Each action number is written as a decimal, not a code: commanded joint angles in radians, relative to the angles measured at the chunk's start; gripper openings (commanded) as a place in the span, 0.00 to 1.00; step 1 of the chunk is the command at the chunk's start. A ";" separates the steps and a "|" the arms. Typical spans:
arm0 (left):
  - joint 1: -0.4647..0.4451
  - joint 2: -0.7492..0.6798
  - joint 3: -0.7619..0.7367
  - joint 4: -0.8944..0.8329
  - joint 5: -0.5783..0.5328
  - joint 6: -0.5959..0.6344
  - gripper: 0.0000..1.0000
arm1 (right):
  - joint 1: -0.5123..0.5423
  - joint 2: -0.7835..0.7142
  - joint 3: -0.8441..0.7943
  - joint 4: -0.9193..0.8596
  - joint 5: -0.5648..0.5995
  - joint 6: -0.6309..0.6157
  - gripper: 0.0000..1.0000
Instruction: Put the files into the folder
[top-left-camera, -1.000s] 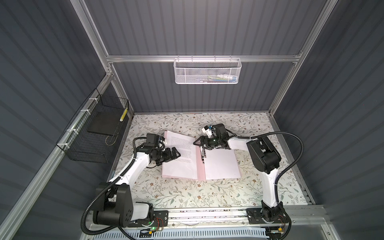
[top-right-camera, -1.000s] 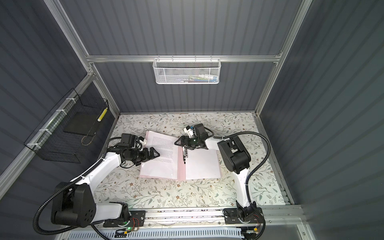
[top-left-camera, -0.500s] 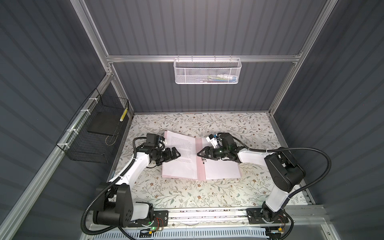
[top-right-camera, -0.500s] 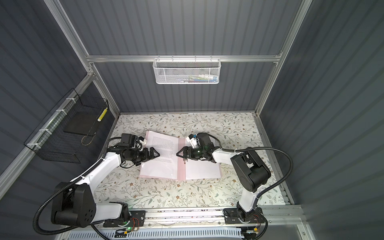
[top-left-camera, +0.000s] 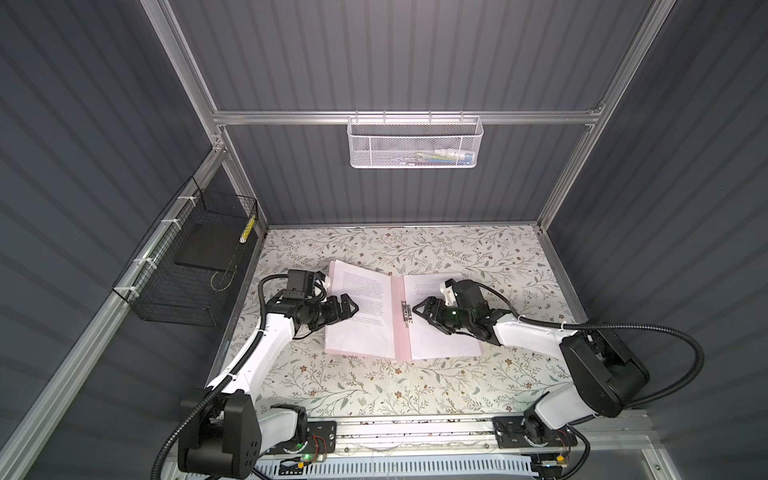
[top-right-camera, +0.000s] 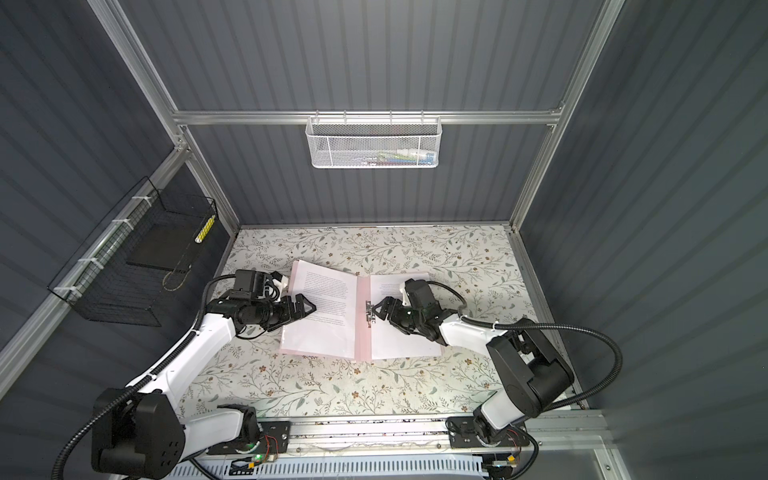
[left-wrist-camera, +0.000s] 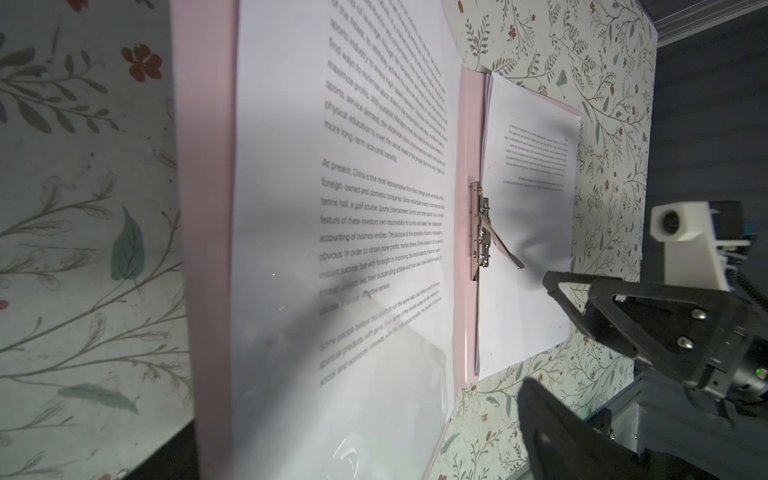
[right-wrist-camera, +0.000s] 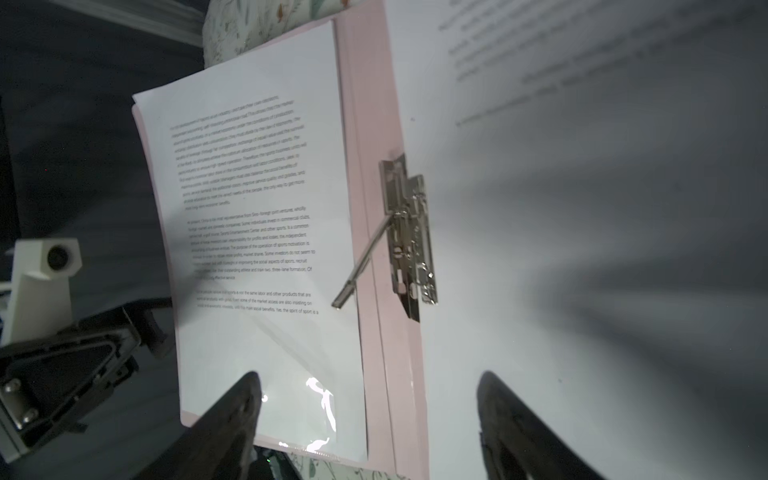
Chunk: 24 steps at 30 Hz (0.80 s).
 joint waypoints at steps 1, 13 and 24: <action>-0.015 -0.020 -0.033 -0.009 0.020 -0.022 1.00 | 0.034 0.010 -0.020 0.081 0.072 0.220 0.60; -0.037 -0.004 -0.038 0.018 0.050 -0.020 1.00 | 0.089 0.128 0.034 0.253 0.095 0.472 0.33; -0.041 -0.018 -0.044 0.022 0.059 -0.022 1.00 | 0.093 0.195 0.072 0.313 0.094 0.531 0.28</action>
